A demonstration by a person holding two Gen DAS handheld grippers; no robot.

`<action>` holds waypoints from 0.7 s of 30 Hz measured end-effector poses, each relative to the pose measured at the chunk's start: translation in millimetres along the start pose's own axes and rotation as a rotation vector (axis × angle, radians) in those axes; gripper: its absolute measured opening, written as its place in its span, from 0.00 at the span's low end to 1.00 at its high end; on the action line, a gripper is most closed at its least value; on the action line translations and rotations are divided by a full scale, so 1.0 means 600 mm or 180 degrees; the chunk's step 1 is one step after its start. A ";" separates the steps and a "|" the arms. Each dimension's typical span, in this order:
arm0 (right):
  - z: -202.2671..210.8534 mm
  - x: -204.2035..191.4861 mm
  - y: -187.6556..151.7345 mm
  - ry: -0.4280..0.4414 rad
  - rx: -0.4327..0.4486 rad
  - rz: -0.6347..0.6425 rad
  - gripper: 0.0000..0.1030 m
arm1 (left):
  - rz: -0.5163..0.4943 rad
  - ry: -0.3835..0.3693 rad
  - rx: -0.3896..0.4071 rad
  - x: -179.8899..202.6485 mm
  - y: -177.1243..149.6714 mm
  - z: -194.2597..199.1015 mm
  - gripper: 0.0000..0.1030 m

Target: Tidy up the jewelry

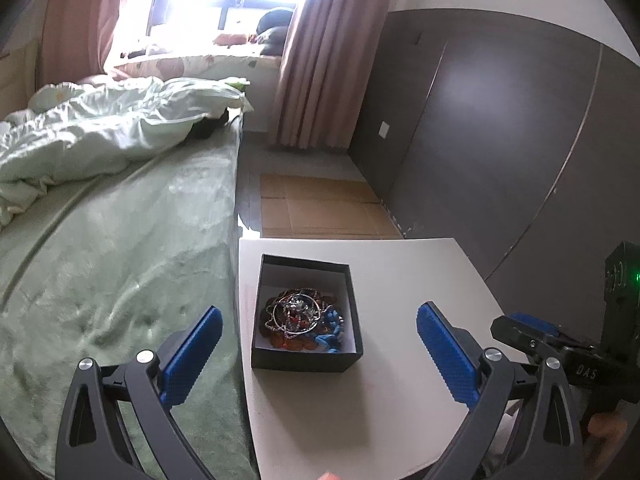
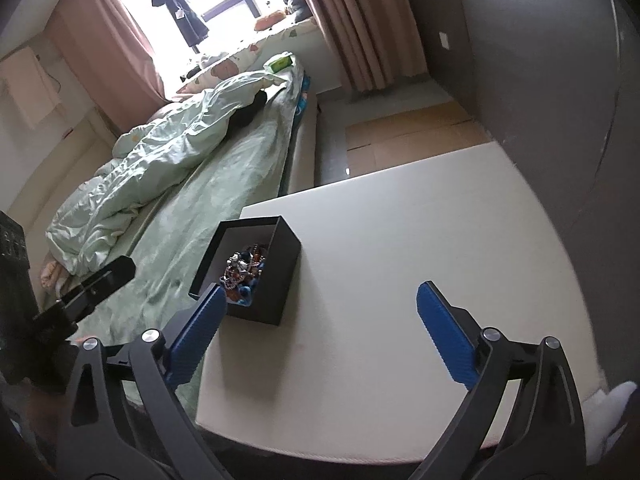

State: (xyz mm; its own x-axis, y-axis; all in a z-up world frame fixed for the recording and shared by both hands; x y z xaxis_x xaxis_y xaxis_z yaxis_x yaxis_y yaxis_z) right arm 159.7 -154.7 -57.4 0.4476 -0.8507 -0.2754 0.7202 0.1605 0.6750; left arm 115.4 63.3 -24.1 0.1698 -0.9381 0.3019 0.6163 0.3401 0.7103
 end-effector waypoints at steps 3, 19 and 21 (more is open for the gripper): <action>0.018 0.004 -0.005 -0.0071 0.0049 0.0060 0.95 | -0.0149 -0.0036 0.0128 0.022 -0.001 0.021 0.92; 0.096 0.009 -0.039 -0.0213 0.0218 0.0324 0.95 | -0.0461 -0.0035 0.0460 0.073 -0.058 0.099 0.92; 0.102 0.009 -0.044 -0.0214 0.0230 0.0334 0.95 | -0.0446 -0.0051 0.0460 0.073 -0.065 0.104 0.92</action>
State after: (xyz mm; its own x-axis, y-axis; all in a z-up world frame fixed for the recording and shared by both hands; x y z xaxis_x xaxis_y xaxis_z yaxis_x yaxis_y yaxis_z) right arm 110.5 -194.0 -34.9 0.4803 -0.8631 -0.1560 0.6303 0.2159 0.7458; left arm 50.8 13.2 0.8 0.0771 -0.9761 0.2031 0.5160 0.2134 0.8296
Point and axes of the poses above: each gripper's, at about its wrist camera, not at the fingertips, and z roughly against the way its jaws point, x to its right, y to its top, the point moved 7 cm from there along -z, roughly the way its jaws point, and after that the axes turned 8 degrees about z, right-handed, at the moved point
